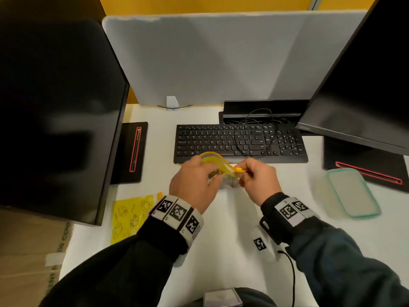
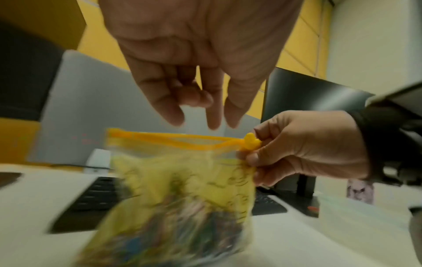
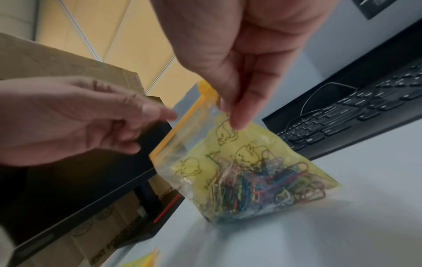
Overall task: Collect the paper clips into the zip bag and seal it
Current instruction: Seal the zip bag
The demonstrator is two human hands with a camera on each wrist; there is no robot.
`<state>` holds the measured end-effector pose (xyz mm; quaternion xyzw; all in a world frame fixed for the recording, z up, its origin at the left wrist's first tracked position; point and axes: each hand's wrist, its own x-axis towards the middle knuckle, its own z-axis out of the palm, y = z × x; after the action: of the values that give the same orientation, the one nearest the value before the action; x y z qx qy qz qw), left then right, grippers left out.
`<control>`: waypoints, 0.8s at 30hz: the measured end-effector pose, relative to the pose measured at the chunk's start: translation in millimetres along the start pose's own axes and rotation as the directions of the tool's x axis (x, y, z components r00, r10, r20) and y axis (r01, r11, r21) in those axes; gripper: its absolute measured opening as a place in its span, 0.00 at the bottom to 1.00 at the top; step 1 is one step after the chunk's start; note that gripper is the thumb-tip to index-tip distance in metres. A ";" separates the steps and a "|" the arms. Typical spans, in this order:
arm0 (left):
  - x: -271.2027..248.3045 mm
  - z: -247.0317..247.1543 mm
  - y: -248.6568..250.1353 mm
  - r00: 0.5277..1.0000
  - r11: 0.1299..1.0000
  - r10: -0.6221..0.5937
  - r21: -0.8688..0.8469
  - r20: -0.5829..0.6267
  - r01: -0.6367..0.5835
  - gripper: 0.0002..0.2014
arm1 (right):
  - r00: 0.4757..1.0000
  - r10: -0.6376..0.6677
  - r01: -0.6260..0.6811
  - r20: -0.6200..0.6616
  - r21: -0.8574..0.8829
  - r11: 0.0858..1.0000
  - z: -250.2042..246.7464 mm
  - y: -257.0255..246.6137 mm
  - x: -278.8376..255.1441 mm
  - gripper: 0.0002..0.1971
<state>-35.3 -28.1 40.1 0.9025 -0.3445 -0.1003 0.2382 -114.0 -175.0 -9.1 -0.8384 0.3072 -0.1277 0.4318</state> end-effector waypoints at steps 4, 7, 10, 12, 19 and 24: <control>25.2 13.4 19.7 0.945 0.942 0.294 0.127 0.142 -0.312 0.18 | 0.999 0.005 -0.006 0.042 0.023 1.000 -6.1 3.0 -9.1 0.10; 41.0 17.1 23.7 0.905 0.872 0.293 0.302 0.308 -0.385 0.15 | 0.999 0.031 -0.031 0.008 0.039 0.999 -11.7 7.5 -9.5 0.09; 44.8 17.7 19.3 0.878 0.841 0.323 0.319 0.353 -0.437 0.12 | 1.000 0.016 -0.016 -0.016 0.018 1.000 -13.2 9.0 -5.0 0.08; 47.2 18.3 16.4 0.874 0.848 0.324 0.299 0.361 -0.438 0.12 | 1.000 -0.002 0.002 0.020 -0.010 1.000 -13.2 6.6 -2.7 0.07; 54.7 14.8 23.0 0.845 0.815 0.327 0.326 0.423 -0.479 0.15 | 0.998 -0.010 0.010 0.063 0.006 1.000 -17.8 4.0 1.6 0.08; 68.2 2.1 -4.5 0.877 0.845 0.280 0.334 0.391 -0.419 0.14 | 0.995 0.100 -0.100 0.011 0.086 0.991 -28.7 14.9 14.1 0.13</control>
<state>17.2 -71.6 34.9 0.8232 -0.5530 -0.1286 -0.0018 -122.8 -208.8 -4.8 -0.8031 0.3414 -0.1160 0.4744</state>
